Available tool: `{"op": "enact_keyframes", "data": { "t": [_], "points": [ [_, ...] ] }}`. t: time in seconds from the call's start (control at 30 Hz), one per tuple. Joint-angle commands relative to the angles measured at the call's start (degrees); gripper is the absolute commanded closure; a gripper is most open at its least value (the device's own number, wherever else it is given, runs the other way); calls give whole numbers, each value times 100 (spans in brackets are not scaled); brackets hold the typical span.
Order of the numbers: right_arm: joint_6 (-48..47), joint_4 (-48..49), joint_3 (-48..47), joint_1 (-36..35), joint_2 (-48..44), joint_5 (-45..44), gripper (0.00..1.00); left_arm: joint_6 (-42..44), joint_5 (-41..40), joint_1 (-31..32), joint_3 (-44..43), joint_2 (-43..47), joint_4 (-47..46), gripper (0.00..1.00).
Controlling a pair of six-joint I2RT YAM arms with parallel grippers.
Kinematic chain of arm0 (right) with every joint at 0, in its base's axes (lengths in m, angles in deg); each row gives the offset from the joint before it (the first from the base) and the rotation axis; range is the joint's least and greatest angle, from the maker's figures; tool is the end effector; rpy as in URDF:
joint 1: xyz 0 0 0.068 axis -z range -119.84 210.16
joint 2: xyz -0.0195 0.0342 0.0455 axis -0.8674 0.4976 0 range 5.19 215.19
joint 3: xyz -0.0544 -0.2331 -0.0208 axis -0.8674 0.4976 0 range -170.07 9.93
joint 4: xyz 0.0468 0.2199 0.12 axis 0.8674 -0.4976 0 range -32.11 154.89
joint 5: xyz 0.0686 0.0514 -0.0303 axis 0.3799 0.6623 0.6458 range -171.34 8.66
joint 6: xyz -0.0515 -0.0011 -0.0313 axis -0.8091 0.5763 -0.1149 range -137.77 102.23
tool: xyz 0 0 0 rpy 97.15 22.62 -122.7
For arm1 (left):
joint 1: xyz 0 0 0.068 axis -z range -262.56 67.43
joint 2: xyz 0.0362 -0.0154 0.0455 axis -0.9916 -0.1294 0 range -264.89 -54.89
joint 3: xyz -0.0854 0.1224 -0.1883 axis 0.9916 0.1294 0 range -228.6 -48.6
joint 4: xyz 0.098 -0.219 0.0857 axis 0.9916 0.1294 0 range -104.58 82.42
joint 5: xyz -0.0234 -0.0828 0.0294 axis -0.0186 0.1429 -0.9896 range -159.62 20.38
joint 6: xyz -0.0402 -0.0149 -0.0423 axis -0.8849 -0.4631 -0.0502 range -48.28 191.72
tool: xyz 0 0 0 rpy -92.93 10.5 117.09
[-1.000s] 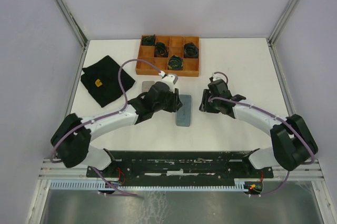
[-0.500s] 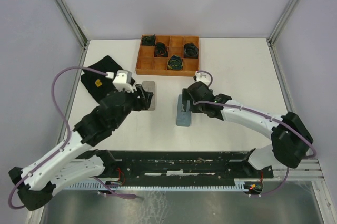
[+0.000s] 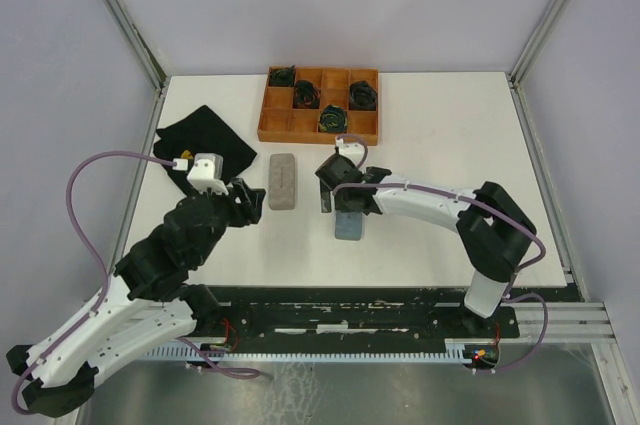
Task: Organize the sunglasses
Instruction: Move the sunglasses case at the center of the board.
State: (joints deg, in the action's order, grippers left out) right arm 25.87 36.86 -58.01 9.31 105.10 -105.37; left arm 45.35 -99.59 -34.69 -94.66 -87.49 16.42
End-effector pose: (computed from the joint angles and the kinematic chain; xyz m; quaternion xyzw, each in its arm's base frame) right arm 0.2354 0.2604 0.1659 -0.0057 0.9463 0.0494 0.3195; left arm 0.1177 -0.0969 0.3173 -0.0048 0.7940 -0.1782 0.5812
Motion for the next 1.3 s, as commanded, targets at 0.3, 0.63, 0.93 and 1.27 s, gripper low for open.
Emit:
{"op": "enact_keyframes", "data": {
  "t": [0.3, 0.63, 0.93, 1.27],
  "points": [
    [85, -830, -600, -158, 571, -784, 7, 258, -61, -11, 183, 120, -81, 31],
    [464, -102, -169, 44, 625, 6, 15, 245, -21, -7, 232, 164, -95, 32],
    [316, 184, -24, 155, 603, 208, 32, 242, -14, -12, 229, 141, -124, 33],
    [-206, 94, -1239, 169, 1367, 328, 36, 153, 6, -11, 197, 128, -86, 33]
  ]
}}
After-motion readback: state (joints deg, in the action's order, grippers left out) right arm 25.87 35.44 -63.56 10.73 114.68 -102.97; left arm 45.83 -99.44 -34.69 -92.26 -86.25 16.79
